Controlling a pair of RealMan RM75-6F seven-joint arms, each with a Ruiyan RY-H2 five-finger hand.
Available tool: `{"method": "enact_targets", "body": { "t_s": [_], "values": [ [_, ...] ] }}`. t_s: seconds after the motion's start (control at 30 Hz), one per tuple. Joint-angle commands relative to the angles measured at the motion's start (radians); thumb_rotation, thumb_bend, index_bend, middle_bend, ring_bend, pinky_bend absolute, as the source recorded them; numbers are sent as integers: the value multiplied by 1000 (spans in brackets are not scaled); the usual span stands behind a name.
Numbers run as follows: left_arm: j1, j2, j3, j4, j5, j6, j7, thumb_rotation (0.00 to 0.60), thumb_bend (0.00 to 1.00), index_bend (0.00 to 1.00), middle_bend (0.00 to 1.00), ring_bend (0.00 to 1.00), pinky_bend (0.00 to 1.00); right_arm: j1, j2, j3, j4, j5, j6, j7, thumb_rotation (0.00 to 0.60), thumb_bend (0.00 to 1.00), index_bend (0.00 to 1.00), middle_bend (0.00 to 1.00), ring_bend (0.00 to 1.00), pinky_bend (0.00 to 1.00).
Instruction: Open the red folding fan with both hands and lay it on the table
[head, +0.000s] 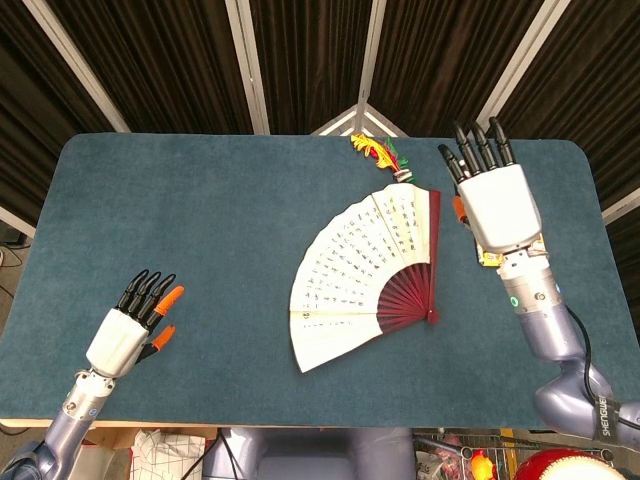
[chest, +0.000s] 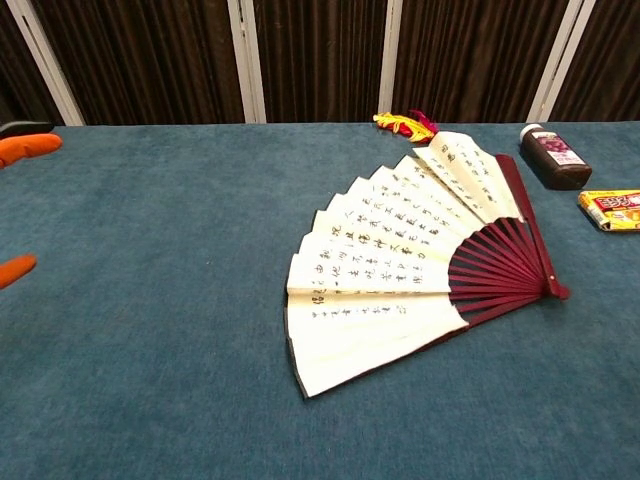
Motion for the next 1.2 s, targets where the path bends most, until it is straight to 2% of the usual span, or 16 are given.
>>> {"method": "enact_targets", "body": {
  "t_s": [0.03,0.17,0.27,0.43,0.53,0.6,0.73,0.87,1.03,1.2],
  "values": [
    [0,2,-6,-2,-4,1,-4,600,442,72,0,0,0,-14,-8,13,-37,24,19,71,600,349,193,65,81,61],
    [9,29,-28,-47,-21,22,9,600,442,66,0,0,0,-70,-29,-5,-124,-4,64,231,600,349,193,65,85,65],
    [30,83,-40,-148,-39,31,63,600,441,58,0,0,0,-134,-41,-63,-183,-88,112,327,600,349,193,65,101,75],
    [106,263,-53,-497,-129,-12,280,600,442,48,0,0,0,-286,-59,-241,-196,-290,209,497,600,349,193,65,102,75],
    [154,386,-47,-725,-208,-60,403,600,442,44,0,0,0,-379,-103,-319,-111,-369,300,639,600,349,193,65,102,75],
    [174,451,-41,-839,-246,-87,433,600,442,42,0,0,0,-428,-142,-344,-12,-388,358,696,600,349,193,65,102,75],
    [196,534,-26,-939,-272,-122,445,600,442,30,0,0,0,-478,-190,-361,153,-374,391,728,600,349,154,65,98,75],
    [217,594,-21,-995,-296,-145,446,600,441,27,0,0,0,-512,-204,-362,276,-284,351,620,600,349,109,65,74,69],
    [242,651,-12,-1051,-348,-182,475,600,374,22,0,0,0,-522,-206,-344,302,-202,286,588,600,307,97,60,54,47],
    [256,661,-30,-1049,-339,-168,485,600,373,22,0,0,0,-537,-194,-315,269,-159,277,598,600,288,97,59,53,47]
  ]
}}
